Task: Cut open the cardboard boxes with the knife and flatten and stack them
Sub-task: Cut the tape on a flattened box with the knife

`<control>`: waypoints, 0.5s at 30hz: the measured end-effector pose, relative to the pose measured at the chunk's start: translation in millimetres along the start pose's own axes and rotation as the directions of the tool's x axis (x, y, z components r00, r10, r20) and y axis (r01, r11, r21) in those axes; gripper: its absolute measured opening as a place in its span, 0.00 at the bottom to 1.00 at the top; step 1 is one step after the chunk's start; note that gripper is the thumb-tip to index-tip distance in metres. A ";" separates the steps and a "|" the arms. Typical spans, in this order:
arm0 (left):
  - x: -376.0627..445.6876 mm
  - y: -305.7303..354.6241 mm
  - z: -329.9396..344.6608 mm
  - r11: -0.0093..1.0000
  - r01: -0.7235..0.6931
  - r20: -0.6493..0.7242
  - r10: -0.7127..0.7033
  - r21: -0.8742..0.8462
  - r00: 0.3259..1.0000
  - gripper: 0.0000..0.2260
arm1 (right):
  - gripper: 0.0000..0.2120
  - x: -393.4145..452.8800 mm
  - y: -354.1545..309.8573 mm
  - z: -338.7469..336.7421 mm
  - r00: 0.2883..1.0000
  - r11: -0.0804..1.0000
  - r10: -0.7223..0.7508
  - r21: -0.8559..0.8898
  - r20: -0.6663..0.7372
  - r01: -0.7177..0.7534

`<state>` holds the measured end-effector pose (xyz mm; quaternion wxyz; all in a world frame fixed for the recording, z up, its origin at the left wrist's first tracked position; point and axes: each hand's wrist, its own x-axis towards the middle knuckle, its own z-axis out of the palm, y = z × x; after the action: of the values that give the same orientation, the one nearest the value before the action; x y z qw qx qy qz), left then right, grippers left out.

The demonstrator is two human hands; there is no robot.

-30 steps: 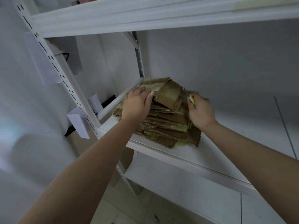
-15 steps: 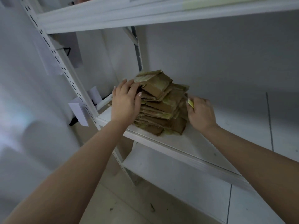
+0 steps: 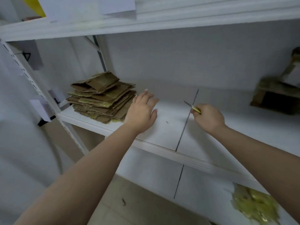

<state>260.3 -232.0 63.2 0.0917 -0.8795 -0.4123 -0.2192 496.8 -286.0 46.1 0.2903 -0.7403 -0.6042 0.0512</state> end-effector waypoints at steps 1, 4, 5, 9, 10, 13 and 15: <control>2.6 12.2 1.0 1.000 -0.015 0.003 0.015 -0.004 1.000 0.22 | 0.11 -4.2 9.1 -9.7 1.000 0.999 0.022 -0.031 -0.019 -0.023; 13.2 42.2 3.5 0.998 -0.054 0.027 0.054 -0.013 0.998 0.18 | 0.09 -16.7 34.1 -34.8 0.991 0.994 0.085 -0.065 -0.106 -0.093; 17.3 49.9 4.9 0.998 -0.065 0.040 0.065 -0.013 0.997 0.18 | 0.09 -19.9 42.5 -41.3 0.988 0.992 0.109 -0.055 -0.113 -0.116; 31.8 76.7 14.1 0.993 -0.116 0.081 0.117 -0.021 0.990 0.18 | 0.13 -28.8 78.4 -58.5 0.971 0.975 0.214 -0.036 -0.106 -0.219; 35.1 81.7 16.9 0.991 -0.132 0.092 0.135 -0.036 0.987 0.18 | 0.14 -30.9 86.3 -60.9 0.965 0.970 0.237 -0.022 -0.109 -0.241; 49.8 99.2 27.6 0.979 -0.174 0.111 0.185 -0.108 0.976 0.20 | 0.17 -38.2 111.3 -65.9 0.953 0.957 0.287 0.004 -0.100 -0.289; 61.3 115.2 37.8 0.967 -0.192 0.095 0.210 -0.167 0.973 0.22 | 0.19 -41.7 127.9 -70.9 0.943 0.948 0.318 -0.002 -0.103 -0.320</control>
<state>394.7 -251.2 60.2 0.0209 -0.9321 -0.3070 -0.1911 626.6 -363.6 30.3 0.3014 -0.8326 -0.4615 0.0540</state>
